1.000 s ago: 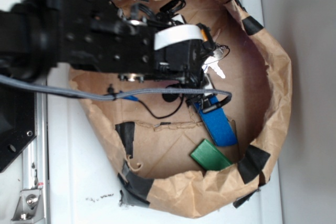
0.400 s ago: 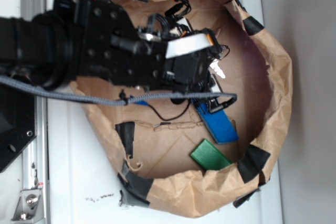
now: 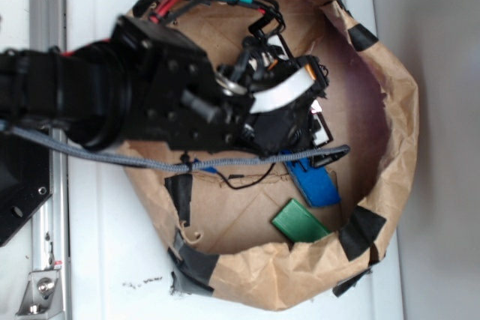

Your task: Grab the silver keys.

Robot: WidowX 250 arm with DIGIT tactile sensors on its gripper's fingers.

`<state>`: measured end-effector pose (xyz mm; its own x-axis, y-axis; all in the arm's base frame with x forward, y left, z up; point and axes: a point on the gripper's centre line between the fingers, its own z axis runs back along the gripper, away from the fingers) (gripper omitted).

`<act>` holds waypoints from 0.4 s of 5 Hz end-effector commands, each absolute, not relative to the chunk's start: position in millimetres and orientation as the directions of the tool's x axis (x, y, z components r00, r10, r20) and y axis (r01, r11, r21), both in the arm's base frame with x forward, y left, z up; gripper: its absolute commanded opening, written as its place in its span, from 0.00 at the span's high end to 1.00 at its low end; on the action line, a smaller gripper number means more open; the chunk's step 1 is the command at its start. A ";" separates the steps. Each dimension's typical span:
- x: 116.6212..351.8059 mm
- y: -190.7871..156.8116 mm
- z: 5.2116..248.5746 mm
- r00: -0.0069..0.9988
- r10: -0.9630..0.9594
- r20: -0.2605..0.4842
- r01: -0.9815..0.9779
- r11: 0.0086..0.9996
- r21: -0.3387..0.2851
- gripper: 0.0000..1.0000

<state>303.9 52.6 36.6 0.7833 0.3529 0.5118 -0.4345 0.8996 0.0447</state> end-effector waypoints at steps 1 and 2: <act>314.6 49.9 38.8 0.757 0.323 0.568 -0.415 0.909 0.035 0.00; 314.6 50.5 36.7 0.747 0.343 0.570 -0.434 0.900 0.028 1.00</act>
<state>312.1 53.8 26.9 0.7601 0.3359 0.5563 -0.4320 0.9007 0.0464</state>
